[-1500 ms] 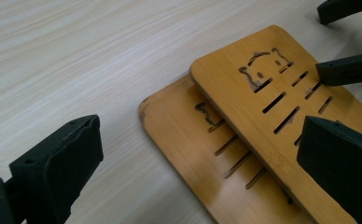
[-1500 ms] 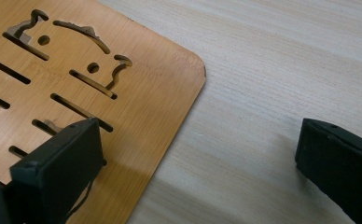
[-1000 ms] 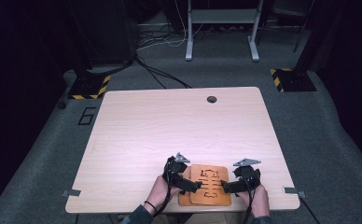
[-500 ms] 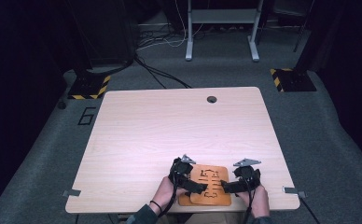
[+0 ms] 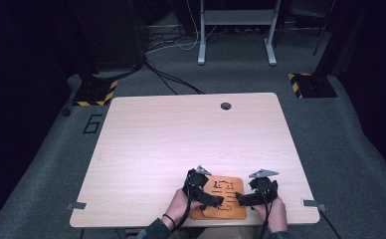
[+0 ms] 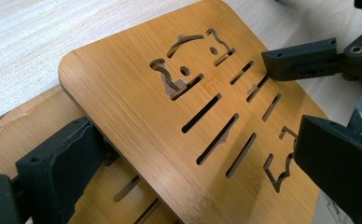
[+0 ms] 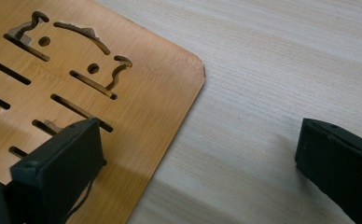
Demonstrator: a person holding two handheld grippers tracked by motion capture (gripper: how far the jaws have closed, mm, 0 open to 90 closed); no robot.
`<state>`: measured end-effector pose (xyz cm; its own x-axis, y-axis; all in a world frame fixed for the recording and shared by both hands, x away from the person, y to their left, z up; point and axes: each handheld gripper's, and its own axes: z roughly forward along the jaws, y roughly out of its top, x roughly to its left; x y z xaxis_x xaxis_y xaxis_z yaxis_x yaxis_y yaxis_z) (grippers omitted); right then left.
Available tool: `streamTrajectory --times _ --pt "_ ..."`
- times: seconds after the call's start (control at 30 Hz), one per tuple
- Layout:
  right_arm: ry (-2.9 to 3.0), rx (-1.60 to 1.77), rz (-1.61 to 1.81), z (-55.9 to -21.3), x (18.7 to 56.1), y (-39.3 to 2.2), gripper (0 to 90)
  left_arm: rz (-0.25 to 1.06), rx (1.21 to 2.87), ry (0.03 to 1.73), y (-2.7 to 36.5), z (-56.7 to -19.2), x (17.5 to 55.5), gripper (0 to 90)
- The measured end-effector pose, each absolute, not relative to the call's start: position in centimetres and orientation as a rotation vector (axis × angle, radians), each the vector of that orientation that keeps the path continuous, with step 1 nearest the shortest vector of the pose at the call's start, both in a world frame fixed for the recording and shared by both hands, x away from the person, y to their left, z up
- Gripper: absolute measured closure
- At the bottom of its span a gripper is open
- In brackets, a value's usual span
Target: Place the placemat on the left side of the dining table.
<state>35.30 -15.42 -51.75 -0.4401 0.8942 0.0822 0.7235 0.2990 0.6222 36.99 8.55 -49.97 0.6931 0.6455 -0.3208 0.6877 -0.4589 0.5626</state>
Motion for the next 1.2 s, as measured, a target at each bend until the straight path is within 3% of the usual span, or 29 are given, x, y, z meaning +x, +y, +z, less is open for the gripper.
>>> streamTrajectory --times 0.73,1.2 --pt "2.297 1.483 0.887 -51.7 35.3 -15.8 0.1 -0.172 2.132 1.049 9.4 -48.6 37.4 10.0" --pt "2.268 1.496 0.935 -51.8 35.2 -16.2 0.1 -0.213 2.089 1.071 9.8 -47.5 37.7 21.5"
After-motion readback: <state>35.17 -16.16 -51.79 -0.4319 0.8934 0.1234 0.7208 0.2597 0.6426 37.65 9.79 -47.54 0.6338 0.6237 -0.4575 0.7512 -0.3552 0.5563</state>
